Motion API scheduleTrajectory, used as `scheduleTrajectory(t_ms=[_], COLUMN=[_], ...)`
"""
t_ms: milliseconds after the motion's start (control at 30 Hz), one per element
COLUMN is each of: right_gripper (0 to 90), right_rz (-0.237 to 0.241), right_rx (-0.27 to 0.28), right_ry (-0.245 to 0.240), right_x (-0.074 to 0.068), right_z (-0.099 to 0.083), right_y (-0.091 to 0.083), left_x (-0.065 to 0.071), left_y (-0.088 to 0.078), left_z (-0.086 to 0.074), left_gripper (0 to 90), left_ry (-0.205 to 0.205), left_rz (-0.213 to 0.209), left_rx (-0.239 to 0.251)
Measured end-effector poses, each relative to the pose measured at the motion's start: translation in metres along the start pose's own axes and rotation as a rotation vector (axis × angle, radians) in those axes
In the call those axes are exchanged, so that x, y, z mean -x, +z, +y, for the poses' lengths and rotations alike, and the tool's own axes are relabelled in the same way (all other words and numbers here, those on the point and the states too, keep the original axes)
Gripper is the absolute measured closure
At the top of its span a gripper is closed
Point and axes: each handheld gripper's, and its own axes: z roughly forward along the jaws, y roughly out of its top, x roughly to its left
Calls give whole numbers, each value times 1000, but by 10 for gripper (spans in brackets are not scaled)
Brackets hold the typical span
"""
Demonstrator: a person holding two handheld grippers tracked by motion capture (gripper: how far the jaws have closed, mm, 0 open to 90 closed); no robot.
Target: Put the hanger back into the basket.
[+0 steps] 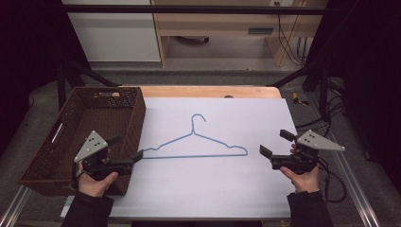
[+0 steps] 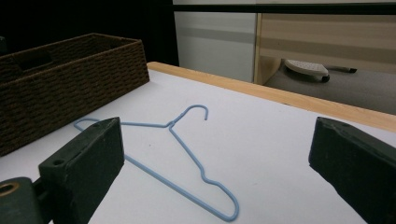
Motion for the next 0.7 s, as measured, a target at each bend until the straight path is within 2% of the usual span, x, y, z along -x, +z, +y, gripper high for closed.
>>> scheduleTrajectory(t_ms=[200, 367, 533, 700], right_gripper=[37, 37, 38, 38], right_rz=[2, 10, 11, 15], right_rx=[-7, -6, -17, -27], right_ry=[-16, -25, -38, -43], right_x=[-2, -5, -8, -12], right_z=[1, 2, 4, 5], right_y=[0, 0, 2, 5], left_x=[5, 13, 17, 21], left_y=[-1, 3, 12, 25], left_z=[7, 13, 18, 22], left_gripper=[44, 45, 46, 49], left_ry=[16, 38, 49, 72], left_rz=[-4, -28, -42, -60], left_rx=[2, -6, -26, -68])
